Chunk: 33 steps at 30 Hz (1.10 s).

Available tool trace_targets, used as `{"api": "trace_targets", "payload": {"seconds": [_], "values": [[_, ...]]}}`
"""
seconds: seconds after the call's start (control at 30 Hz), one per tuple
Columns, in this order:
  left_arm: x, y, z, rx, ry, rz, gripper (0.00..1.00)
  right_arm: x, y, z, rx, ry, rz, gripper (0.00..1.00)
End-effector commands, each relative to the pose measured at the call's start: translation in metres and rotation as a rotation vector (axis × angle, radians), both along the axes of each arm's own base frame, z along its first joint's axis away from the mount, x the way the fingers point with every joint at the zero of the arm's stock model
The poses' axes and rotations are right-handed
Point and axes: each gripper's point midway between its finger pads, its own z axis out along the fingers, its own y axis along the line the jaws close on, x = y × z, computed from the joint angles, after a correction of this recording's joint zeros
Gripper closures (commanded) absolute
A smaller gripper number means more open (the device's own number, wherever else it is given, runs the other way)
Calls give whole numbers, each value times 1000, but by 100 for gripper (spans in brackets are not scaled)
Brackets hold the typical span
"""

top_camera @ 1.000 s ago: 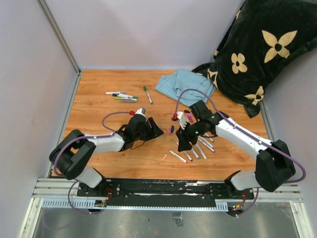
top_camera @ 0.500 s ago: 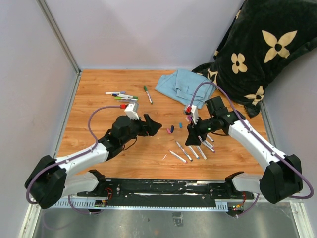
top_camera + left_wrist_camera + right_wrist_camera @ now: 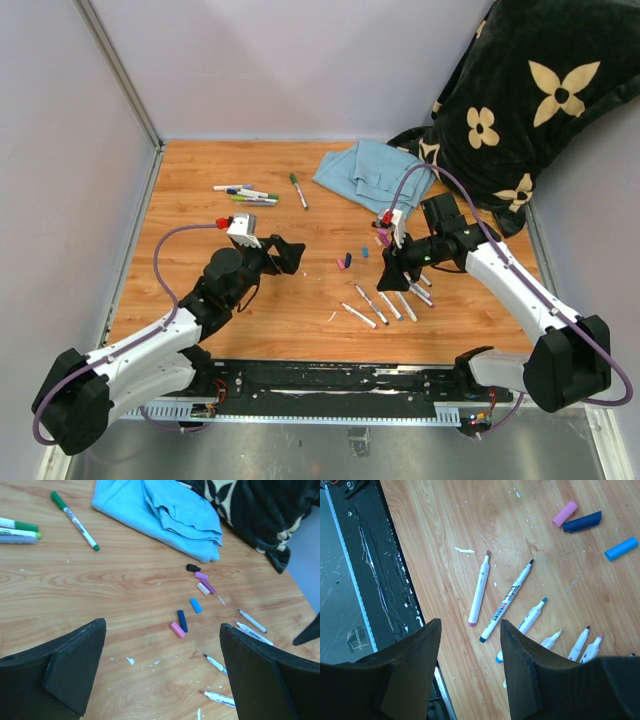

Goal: Open the pen caps
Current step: Move the pen to the center of the board.

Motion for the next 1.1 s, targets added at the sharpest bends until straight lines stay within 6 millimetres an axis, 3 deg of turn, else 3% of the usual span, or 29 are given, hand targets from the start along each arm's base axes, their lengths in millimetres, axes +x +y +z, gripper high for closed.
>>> {"api": "trace_targets", "payload": {"seconds": [0.0,0.23,1.07], "values": [[13,17,5,82,-36,89,1,3,-2,11,24,-25,4,48],[27,32,-5,131,20,187,1,5,-3,11,19,-28,-2,48],[77,7,-3,182,50,91,1,6,-6,13,14,-47,-12,47]]}}
